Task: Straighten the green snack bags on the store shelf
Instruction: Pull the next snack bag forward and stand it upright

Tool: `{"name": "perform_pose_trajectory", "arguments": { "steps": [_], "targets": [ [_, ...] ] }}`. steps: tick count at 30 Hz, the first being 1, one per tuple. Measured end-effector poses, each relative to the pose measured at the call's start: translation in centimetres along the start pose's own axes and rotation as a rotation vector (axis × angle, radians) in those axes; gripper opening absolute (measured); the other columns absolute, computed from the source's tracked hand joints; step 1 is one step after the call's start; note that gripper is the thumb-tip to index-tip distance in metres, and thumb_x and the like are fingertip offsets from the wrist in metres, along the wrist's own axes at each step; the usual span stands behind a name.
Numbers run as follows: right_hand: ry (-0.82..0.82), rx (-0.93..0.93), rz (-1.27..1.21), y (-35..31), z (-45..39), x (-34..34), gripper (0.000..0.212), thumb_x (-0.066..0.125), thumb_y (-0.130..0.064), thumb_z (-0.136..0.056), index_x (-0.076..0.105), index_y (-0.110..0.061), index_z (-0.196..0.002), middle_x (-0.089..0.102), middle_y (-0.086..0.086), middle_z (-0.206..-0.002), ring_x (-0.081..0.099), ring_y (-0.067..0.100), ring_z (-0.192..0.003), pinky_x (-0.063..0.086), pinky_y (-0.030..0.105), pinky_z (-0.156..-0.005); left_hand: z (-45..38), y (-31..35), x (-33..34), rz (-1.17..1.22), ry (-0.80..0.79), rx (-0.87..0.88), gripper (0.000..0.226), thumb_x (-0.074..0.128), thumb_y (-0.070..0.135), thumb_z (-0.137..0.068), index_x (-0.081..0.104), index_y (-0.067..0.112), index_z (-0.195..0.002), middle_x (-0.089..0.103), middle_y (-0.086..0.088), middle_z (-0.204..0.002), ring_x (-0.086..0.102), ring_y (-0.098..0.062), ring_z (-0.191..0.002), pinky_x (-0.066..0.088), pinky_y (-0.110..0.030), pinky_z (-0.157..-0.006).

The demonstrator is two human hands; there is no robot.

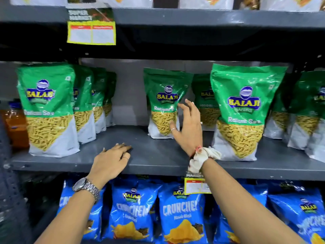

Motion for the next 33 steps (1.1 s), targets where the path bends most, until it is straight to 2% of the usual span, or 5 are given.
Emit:
{"name": "perform_pose_trajectory", "arguments": {
  "steps": [3, 8, 13, 18, 33],
  "targets": [
    [-0.147, 0.111, 0.093, 0.5, -2.3, 5.3, 0.072, 0.067, -0.033, -0.078, 0.039, -0.008, -0.139, 0.029, 0.025, -0.148, 0.025, 0.041, -0.138, 0.028, 0.051, -0.112, -0.4, -1.6, 0.0, -0.024, -0.054, 0.018, 0.045, 0.031, 0.037, -0.094, 0.041, 0.034, -0.138, 0.032, 0.006, -0.154, 0.024, -0.011, -0.143, 0.017, -0.045, -0.119],
    [-0.190, 0.319, 0.213, 3.2, -4.2, 10.4, 0.096, 0.070, -0.050, -0.075, 0.020, -0.015, -0.148, 0.008, 0.029, -0.154, 0.009, 0.044, -0.143, 0.024, 0.059, -0.113, -0.2, -1.6, 0.3, -0.100, -0.014, 0.082, 0.086, -0.001, 0.055, -0.066, 0.037, 0.034, -0.140, 0.031, 0.000, -0.155, 0.026, -0.016, -0.143, 0.015, -0.042, -0.117],
    [-0.187, 0.454, 0.251, 4.3, -4.4, 12.4, 0.116, 0.075, -0.059, -0.067, 0.001, -0.027, -0.151, -0.015, 0.029, -0.155, -0.007, 0.049, -0.142, 0.024, 0.067, -0.106, -0.4, -1.7, 0.7, -0.100, 0.013, 0.114, 0.082, 0.000, 0.051, -0.069, 0.037, 0.032, -0.140, 0.032, -0.003, -0.154, 0.028, -0.018, -0.142, 0.016, -0.043, -0.117],
    [-0.193, 0.452, 0.241, 4.0, -3.4, 13.3, 0.111, 0.081, -0.039, -0.071, 0.005, -0.027, -0.151, 0.005, 0.027, -0.153, 0.025, 0.050, -0.135, 0.036, 0.055, -0.103, -0.2, -1.7, 0.8, -0.064, -0.001, 0.104, 0.062, 0.018, 0.044, -0.083, 0.035, 0.032, -0.141, 0.030, -0.004, -0.155, 0.025, -0.020, -0.143, 0.014, -0.045, -0.119],
    [-0.185, 0.439, 0.306, 0.1, -0.4, 7.9, 0.109, 0.081, -0.031, -0.069, 0.006, -0.045, -0.148, 0.037, 0.015, -0.127, 0.045, 0.039, -0.112, 0.050, 0.047, -0.078, 0.0, -1.3, 0.7, -0.099, -0.040, 0.103, 0.070, 0.007, 0.046, -0.079, 0.033, 0.032, -0.143, 0.028, -0.005, -0.156, 0.023, -0.021, -0.144, 0.013, -0.047, -0.119]
  ]
}}
Point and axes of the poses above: each hand's wrist, its own z-axis away from the middle knuckle, its own x-axis out of the palm, y = z × x, the point moved 6 cm from there along -z, towards the middle knuckle
